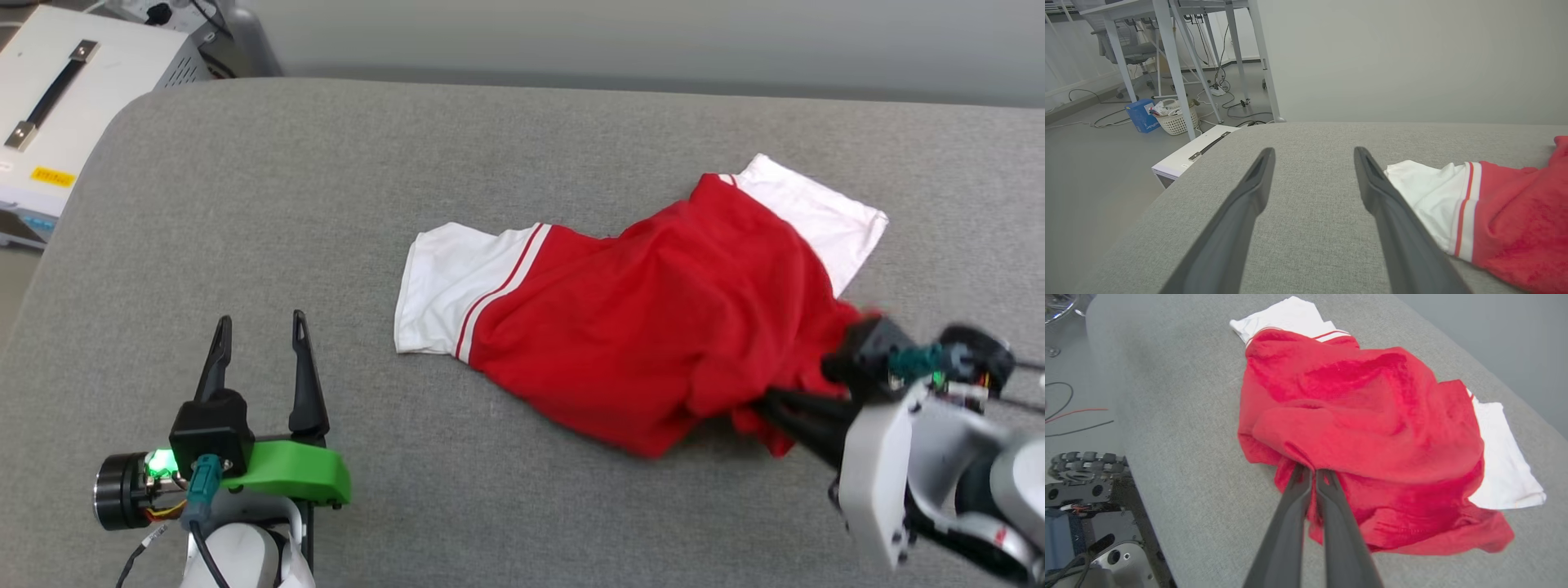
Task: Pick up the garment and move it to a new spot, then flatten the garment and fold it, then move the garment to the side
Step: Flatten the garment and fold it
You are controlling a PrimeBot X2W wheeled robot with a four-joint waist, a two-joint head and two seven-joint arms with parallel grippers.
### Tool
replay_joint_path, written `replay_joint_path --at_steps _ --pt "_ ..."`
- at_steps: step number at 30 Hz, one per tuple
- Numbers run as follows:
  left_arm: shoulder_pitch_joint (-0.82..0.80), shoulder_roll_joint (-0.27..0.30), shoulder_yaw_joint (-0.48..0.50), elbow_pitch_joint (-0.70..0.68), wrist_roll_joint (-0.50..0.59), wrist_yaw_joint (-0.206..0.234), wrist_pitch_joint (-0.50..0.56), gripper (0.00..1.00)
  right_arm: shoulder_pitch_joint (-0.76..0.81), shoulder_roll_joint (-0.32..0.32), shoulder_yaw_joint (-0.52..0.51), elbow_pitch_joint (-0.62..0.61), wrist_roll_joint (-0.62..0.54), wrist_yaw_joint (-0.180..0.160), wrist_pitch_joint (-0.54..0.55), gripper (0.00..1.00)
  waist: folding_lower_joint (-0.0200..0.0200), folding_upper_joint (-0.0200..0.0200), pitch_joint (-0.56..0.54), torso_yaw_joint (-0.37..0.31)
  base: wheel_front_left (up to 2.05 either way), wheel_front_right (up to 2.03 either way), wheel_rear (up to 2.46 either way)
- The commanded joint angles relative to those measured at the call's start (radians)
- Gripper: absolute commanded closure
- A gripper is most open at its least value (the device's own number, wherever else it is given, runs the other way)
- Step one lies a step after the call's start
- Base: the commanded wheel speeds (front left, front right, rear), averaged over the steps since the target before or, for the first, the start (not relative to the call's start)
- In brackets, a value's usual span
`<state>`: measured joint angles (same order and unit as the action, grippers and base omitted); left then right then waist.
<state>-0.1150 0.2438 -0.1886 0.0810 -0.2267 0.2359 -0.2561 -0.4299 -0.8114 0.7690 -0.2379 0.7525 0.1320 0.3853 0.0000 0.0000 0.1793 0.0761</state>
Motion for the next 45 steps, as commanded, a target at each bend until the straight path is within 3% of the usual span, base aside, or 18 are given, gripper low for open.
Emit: replay_joint_path --at_steps 1,8,17,18,19,25,33,39,45 --pt "0.02 -0.008 0.004 -0.005 0.009 -0.006 -0.006 0.0 0.066 0.004 -0.017 -0.02 0.003 -0.001 0.02 1.0 0.0 0.0 -0.014 -0.012 0.0 0.0 0.0" --pt "0.035 -0.021 0.015 -0.006 0.027 -0.022 -0.006 0.0 0.361 0.085 -0.152 0.029 -0.022 -0.001 0.047 1.0 0.0 0.0 -0.01 -0.004 0.0 0.0 0.0" --pt "0.032 -0.031 0.024 0.009 0.044 -0.038 -0.006 0.0 0.448 0.189 -0.196 0.25 -0.078 -0.001 -0.013 1.0 0.0 0.0 0.004 0.0 0.0 0.0 0.0" --pt "0.034 -0.032 0.027 0.01 0.046 -0.038 -0.006 0.0 0.444 0.204 -0.209 0.255 -0.079 -0.001 -0.032 0.6 0.0 0.0 0.003 -0.003 0.0 0.0 0.0" --pt "0.036 -0.032 0.03 0.011 0.047 -0.038 -0.006 0.0 0.439 0.213 -0.222 0.254 -0.084 -0.001 -0.049 0.0 0.0 0.0 0.0 -0.007 0.0 0.0 0.0" --pt "0.048 -0.032 0.037 0.012 0.059 -0.039 -0.006 0.0 0.414 0.231 -0.338 0.147 -0.12 -0.001 -0.122 0.0 0.0 0.0 -0.015 -0.025 0.0 0.0 0.0" --pt "0.037 -0.035 0.038 -0.014 0.073 -0.041 -0.006 0.0 0.342 0.228 -0.604 -0.021 -0.179 -0.001 -0.127 0.0 0.0 0.0 0.008 -0.024 0.0 0.0 0.0" --pt "0.003 -0.047 0.031 -0.03 0.084 -0.051 -0.006 0.0 0.201 0.171 -0.712 0.034 -0.213 -0.001 -0.047 0.0 0.0 0.0 0.062 0.01 0.0 0.0 0.0" --pt "-0.037 -0.062 0.029 -0.049 0.094 -0.059 -0.006 0.0 0.024 0.094 -0.686 0.149 -0.136 -0.001 0.149 0.0 0.0 0.0 0.134 0.05 0.0 0.0 0.0"
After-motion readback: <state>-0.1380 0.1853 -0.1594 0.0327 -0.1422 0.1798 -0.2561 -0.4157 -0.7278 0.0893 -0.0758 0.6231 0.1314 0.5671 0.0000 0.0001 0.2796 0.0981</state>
